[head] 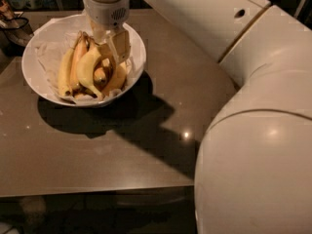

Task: Pick banana from white bowl

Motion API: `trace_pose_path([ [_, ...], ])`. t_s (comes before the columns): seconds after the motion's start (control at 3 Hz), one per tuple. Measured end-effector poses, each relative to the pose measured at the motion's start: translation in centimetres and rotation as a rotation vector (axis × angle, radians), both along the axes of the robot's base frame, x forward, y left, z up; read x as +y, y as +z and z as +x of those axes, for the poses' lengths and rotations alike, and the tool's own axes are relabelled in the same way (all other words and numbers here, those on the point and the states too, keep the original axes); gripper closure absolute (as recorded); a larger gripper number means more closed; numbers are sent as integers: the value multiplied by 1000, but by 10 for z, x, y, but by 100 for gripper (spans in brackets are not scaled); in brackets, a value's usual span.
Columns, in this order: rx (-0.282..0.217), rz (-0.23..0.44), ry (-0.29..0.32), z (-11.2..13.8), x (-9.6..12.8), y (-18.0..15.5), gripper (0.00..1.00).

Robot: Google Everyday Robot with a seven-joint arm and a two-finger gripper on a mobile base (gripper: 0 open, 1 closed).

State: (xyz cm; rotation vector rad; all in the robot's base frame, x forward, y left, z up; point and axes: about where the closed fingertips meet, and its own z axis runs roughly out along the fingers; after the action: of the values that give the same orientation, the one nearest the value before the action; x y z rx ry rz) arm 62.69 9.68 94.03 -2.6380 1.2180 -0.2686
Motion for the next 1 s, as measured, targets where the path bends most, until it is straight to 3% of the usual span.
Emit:
trace_pose_path([
  [1.0,-3,-22,44,10,12,-2,41],
])
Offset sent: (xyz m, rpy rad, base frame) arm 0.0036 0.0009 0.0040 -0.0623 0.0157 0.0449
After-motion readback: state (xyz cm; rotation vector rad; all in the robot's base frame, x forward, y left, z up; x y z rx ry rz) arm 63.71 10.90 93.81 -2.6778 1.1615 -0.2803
